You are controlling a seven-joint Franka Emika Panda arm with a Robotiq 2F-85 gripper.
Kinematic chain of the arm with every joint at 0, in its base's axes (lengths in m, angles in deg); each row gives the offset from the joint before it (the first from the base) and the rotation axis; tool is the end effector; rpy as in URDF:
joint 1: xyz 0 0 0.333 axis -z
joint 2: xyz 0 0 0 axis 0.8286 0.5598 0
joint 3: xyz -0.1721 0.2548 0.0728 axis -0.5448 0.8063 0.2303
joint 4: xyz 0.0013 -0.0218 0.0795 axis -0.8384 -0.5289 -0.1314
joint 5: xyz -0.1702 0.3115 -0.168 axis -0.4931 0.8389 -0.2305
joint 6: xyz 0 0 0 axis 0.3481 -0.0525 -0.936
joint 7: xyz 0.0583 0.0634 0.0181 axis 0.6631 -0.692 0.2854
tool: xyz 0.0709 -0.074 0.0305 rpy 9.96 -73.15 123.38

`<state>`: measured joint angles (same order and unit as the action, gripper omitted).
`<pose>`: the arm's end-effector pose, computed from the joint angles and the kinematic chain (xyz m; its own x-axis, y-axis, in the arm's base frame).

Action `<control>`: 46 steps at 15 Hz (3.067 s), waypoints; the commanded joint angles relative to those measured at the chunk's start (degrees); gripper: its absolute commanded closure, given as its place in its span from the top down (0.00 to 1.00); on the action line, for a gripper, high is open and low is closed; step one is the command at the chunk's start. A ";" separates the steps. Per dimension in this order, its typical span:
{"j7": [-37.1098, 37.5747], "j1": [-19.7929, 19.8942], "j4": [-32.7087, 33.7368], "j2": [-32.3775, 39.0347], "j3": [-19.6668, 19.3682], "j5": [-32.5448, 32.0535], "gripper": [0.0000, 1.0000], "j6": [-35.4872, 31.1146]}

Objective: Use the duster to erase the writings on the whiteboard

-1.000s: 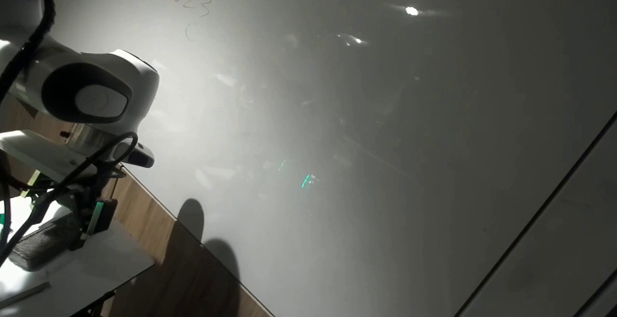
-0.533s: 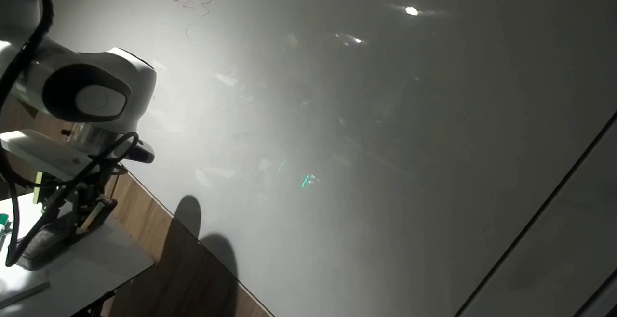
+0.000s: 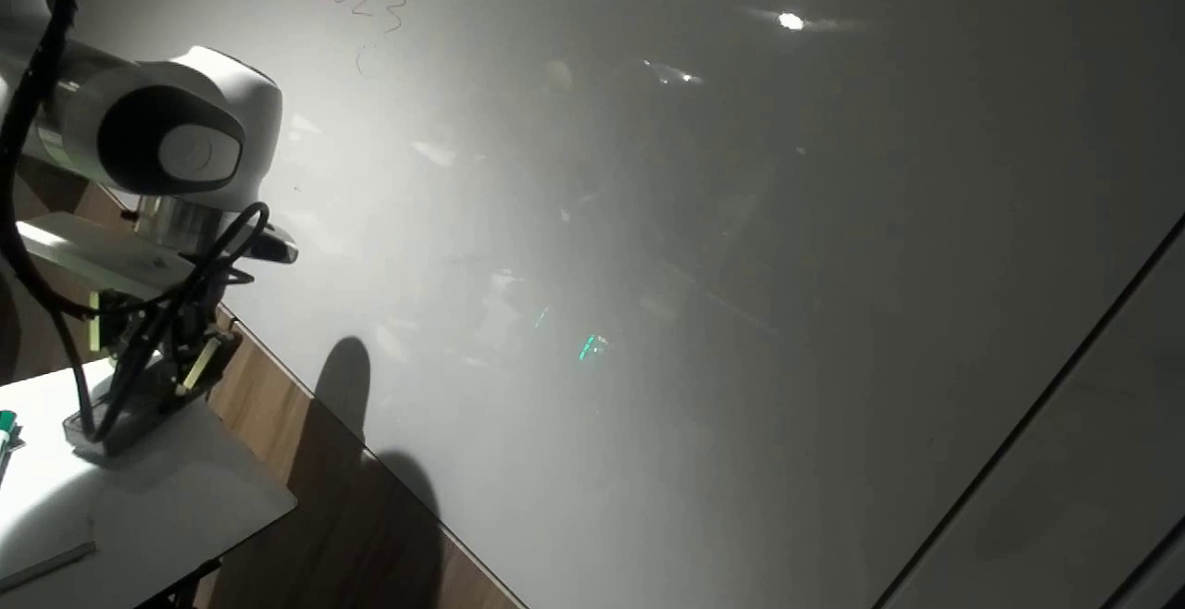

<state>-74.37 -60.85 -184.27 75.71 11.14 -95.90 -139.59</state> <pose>0.3816 0.0626 0.2190 0.9341 0.3498 -0.0722 0.3556 -0.9295 0.0982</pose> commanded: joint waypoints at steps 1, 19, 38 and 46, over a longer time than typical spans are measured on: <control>-1.90 -2.24 -2.22 -13.33 2.40 6.87 0.30 2.37; 8.04 -5.75 32.16 -19.03 7.90 17.01 0.30 15.90; 8.30 1.25 46.13 -9.57 5.86 5.99 0.30 16.49; 9.42 1.55 55.78 -8.79 4.61 7.71 0.30 27.64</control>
<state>-65.08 -60.50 -137.51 62.19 16.85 -87.10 -111.14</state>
